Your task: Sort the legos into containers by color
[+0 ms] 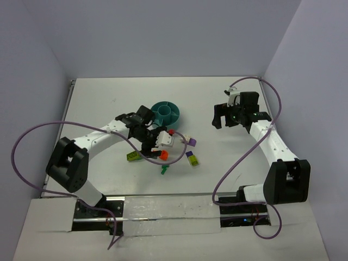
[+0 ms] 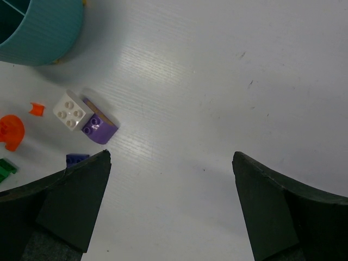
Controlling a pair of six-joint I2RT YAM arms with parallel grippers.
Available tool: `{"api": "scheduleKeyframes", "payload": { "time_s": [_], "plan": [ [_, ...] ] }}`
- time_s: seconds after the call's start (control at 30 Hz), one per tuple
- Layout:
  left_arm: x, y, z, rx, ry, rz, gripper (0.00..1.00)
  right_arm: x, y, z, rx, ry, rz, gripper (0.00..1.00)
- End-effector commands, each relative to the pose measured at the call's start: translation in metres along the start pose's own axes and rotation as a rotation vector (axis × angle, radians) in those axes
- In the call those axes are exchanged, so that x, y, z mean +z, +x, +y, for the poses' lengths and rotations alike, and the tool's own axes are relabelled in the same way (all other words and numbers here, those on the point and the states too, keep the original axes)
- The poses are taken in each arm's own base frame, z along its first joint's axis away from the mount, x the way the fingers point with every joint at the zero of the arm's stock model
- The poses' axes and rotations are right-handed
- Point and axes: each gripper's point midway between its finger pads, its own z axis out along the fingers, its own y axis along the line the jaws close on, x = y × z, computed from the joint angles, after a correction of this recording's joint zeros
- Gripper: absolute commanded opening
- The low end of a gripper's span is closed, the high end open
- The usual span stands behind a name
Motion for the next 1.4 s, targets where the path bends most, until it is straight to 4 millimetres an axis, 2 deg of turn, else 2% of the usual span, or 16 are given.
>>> {"api": "scheduleKeyframes", "payload": {
  "time_s": [0.0,0.27,0.57,0.87,1.37],
  "plan": [
    [0.009,-0.017,0.014,0.058,0.028,-0.069,0.82,-0.002,-0.012,0.000,-0.022,-0.004,-0.021,1.00],
    [0.026,-0.009,0.028,0.006,0.024,-0.015,0.73,0.001,-0.011,-0.004,-0.018,0.009,-0.009,1.00],
    [0.045,-0.002,0.027,0.020,0.031,0.031,0.72,0.004,-0.009,-0.003,-0.018,0.003,0.000,1.00],
    [0.057,0.001,0.028,0.047,0.032,0.054,0.71,0.004,-0.008,-0.002,-0.014,-0.006,0.002,1.00],
    [0.066,0.014,0.024,0.086,0.039,0.105,0.58,0.009,-0.005,-0.002,-0.008,-0.016,0.020,1.00]
  ]
}}
